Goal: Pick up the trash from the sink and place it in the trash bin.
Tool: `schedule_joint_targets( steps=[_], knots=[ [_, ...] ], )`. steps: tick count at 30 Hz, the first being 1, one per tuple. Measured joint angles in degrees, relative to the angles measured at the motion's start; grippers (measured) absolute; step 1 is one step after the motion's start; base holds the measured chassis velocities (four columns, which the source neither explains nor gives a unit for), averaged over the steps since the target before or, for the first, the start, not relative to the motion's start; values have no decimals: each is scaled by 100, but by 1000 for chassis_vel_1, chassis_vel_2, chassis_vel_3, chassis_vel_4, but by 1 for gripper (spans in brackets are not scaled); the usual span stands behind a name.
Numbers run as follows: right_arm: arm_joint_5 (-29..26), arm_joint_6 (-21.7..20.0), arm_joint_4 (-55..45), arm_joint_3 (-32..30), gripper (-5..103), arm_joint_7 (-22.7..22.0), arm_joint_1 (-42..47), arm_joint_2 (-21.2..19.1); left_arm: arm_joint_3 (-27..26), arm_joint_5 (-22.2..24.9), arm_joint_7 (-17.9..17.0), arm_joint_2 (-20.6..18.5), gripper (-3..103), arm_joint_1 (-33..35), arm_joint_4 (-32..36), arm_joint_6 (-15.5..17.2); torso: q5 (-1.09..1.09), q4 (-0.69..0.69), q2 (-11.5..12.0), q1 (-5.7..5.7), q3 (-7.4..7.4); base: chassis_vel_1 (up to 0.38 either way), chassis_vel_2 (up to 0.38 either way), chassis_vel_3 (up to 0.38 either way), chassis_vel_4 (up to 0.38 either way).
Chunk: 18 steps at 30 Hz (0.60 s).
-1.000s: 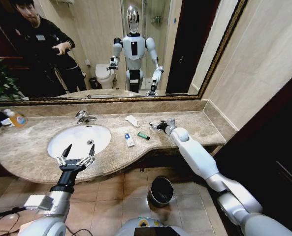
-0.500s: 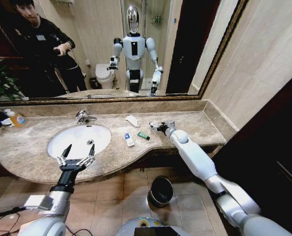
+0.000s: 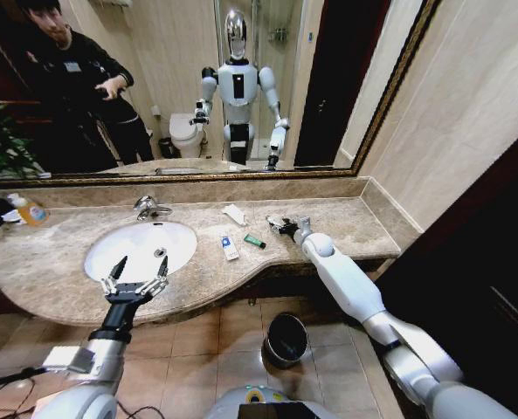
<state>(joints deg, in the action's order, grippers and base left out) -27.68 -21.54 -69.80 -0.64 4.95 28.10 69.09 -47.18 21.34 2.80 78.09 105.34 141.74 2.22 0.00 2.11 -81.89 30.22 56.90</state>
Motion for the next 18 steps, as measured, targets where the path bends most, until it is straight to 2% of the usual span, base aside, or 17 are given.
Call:
schedule_joint_targets(
  steps=[2,5,6,9,10,12,14,16,17,18],
  knots=[
    [3,0,0,2,62,13,0,-1,0,0,0,0,100,0,0,0,0,0,0,0,0,0,0,0,0],
    [9,3,-6,3,52,21,15,0,0,0,0,0,100,0,0,0,0,0,0,0,0,0,0,0,0],
    [9,3,-6,3,52,21,15,0,0,0,0,0,100,0,0,0,0,0,0,0,0,0,0,0,0],
    [15,5,-51,-4,36,22,58,-3,0,0,0,0,100,0,0,0,0,0,0,0,0,0,0,0,0],
    [15,5,-51,-4,36,22,58,-3,0,0,0,0,100,0,0,0,0,0,0,0,0,0,0,0,0],
    [16,6,-96,-13,25,19,99,-17,0,0,0,0,100,0,0,0,0,1,0,0,0,0,0,0,0],
    [17,6,-118,-18,25,14,113,-23,0,0,0,0,100,0,0,0,0,1,0,0,0,0,0,0,0],
    [15,4,-204,-26,16,-11,155,-49,0,0,0,0,100,0,0,0,0,0,0,0,0,0,0,0,0],
    [15,4,-204,-26,16,-11,155,-49,0,0,0,0,100,0,0,0,0,0,0,0,0,0,0,0,0],
    [2,-5,-276,-28,10,-35,182,-70,0,0,0,0,100,0,0,0,0,0,0,0,0,0,0,0,0]
  ],
)
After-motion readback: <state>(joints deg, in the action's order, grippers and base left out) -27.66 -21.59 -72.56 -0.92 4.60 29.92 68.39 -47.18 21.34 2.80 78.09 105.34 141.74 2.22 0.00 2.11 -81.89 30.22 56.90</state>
